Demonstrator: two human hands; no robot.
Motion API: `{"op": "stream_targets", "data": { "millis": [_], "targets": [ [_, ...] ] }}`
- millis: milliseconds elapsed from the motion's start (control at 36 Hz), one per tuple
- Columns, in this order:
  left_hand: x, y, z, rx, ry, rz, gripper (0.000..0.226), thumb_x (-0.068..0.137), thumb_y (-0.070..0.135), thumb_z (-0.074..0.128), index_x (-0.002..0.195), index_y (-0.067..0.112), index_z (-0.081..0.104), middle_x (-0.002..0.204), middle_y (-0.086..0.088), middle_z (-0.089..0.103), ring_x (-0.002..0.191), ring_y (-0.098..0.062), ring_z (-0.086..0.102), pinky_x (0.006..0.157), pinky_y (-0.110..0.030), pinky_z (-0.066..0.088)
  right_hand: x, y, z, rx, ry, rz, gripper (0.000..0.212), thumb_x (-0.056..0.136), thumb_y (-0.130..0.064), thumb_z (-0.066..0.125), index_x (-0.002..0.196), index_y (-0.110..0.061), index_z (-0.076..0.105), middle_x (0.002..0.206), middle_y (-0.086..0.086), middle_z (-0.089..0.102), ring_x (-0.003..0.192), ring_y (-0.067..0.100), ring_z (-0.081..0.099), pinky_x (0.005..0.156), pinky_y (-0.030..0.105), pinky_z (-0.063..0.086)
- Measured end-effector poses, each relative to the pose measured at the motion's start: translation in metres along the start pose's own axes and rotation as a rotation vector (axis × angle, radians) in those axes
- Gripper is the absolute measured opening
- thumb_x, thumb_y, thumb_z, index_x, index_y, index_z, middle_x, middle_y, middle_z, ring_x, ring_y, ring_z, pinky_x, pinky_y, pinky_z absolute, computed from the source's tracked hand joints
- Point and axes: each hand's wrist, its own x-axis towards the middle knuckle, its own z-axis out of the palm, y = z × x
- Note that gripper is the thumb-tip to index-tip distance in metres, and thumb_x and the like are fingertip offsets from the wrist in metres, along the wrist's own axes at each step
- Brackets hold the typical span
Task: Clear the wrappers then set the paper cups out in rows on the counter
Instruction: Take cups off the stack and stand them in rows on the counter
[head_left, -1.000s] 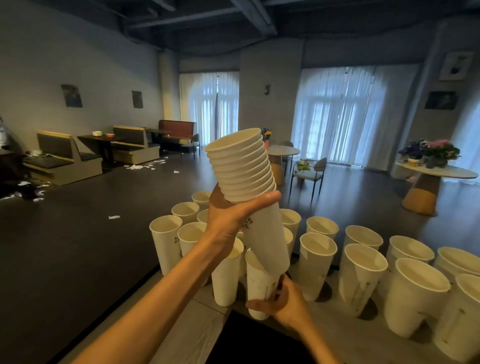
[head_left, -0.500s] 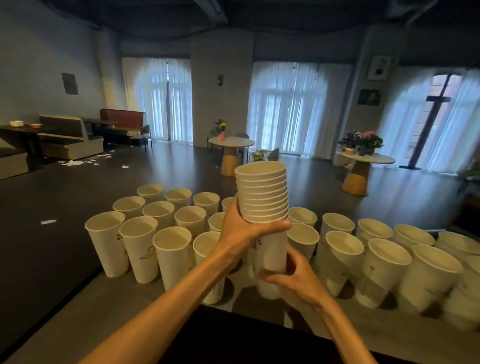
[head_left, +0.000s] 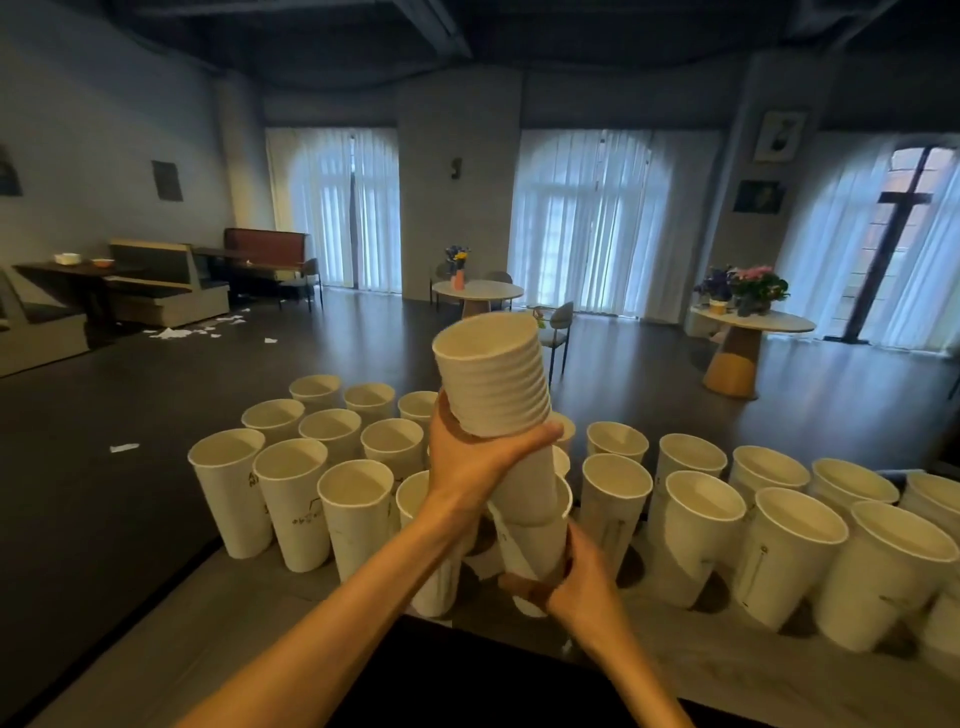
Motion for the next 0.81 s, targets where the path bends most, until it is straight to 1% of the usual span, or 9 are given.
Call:
{"op": "stream_targets", "data": {
  "millis": [83,167,250,306,417,500,611,694,806],
  "targets": [
    [0.013,0.022,-0.009,-0.084,0.038,0.008,0.102,0.038,0.041,0.101,0.129,0.017,0.059,0.115,0.000,0.071,0.103,-0.013,0.070,0.090,-0.039,0.061,0.001,0.016,0.007,0.044,-0.025,0.106,0.085,0.044,-0.048,0.093,0.117,-0.028,0.056,0.112,-0.004,0.068,0.099,0.006,0.066,0.093,0.033,0.055],
    [0.025,0.037,-0.024,-0.141,0.017,0.025,0.098,0.039,0.054,0.095,0.125,0.025,0.061,0.114,0.001,0.072,0.105,-0.015,0.071,0.086,-0.040,0.061,0.003,0.012,0.014,0.131,-0.074,0.254,0.120,0.035,-0.048,0.096,0.139,-0.020,0.042,0.135,0.004,0.057,0.125,0.023,0.054,0.104,0.039,0.044],
    [0.032,0.048,-0.038,-0.182,-0.010,-0.004,0.107,0.037,0.063,0.093,0.131,0.028,0.057,0.118,0.001,0.070,0.107,-0.017,0.070,0.084,-0.040,0.061,0.015,0.015,0.019,0.119,-0.083,0.272,0.127,0.034,-0.050,0.096,0.144,-0.022,0.038,0.141,0.001,0.053,0.132,0.025,0.049,0.109,0.045,0.043],
    [0.034,0.053,-0.044,-0.217,-0.020,-0.013,0.091,0.045,0.054,0.091,0.127,0.029,0.060,0.115,0.002,0.071,0.103,-0.015,0.071,0.081,-0.037,0.062,0.014,0.018,0.020,0.095,-0.108,0.249,0.131,0.030,-0.058,0.094,0.143,-0.026,0.037,0.137,-0.004,0.053,0.130,0.022,0.050,0.108,0.043,0.044],
    [0.035,0.055,-0.049,-0.298,-0.021,-0.032,0.057,0.051,0.045,0.088,0.104,0.035,0.070,0.100,0.005,0.074,0.093,-0.012,0.071,0.076,-0.033,0.061,-0.001,0.020,0.012,0.046,-0.109,0.076,0.081,0.050,-0.043,0.094,0.117,-0.037,0.051,0.109,-0.017,0.065,0.100,0.004,0.065,0.085,0.021,0.053],
    [0.032,0.050,-0.043,-0.343,-0.069,-0.066,0.043,0.055,0.040,0.087,0.095,0.038,0.074,0.096,0.005,0.074,0.093,-0.014,0.071,0.083,-0.040,0.061,-0.009,0.013,-0.005,0.093,-0.145,0.064,0.090,0.042,-0.046,0.096,0.119,-0.041,0.051,0.116,-0.015,0.063,0.111,0.011,0.062,0.095,0.032,0.053],
    [0.017,0.033,-0.013,-0.368,-0.134,-0.153,0.058,0.056,0.032,0.089,0.110,0.023,0.068,0.096,0.001,0.075,0.090,-0.015,0.072,0.078,-0.036,0.062,-0.019,-0.002,-0.051,0.166,-0.190,0.118,0.090,0.057,-0.017,0.095,0.131,-0.023,0.045,0.123,-0.007,0.053,0.122,0.017,0.051,0.106,0.036,0.042],
    [-0.004,0.013,0.020,-0.279,-0.183,-0.178,0.079,0.050,0.041,0.093,0.120,0.015,0.067,0.108,-0.006,0.075,0.101,-0.025,0.072,0.087,-0.045,0.061,-0.039,0.000,-0.094,0.122,-0.231,0.085,0.107,0.047,-0.039,0.098,0.135,-0.044,0.038,0.133,-0.019,0.049,0.125,0.006,0.047,0.112,0.037,0.039],
    [-0.042,-0.008,0.062,-0.221,-0.207,-0.248,0.096,0.039,0.043,0.096,0.123,0.011,0.065,0.110,-0.007,0.075,0.103,-0.027,0.072,0.094,-0.053,0.057,-0.060,-0.003,-0.133,0.173,-0.261,0.074,0.078,0.057,-0.032,0.093,0.120,-0.044,0.050,0.124,-0.020,0.058,0.111,0.002,0.058,0.092,0.022,0.048]
  ]
}}
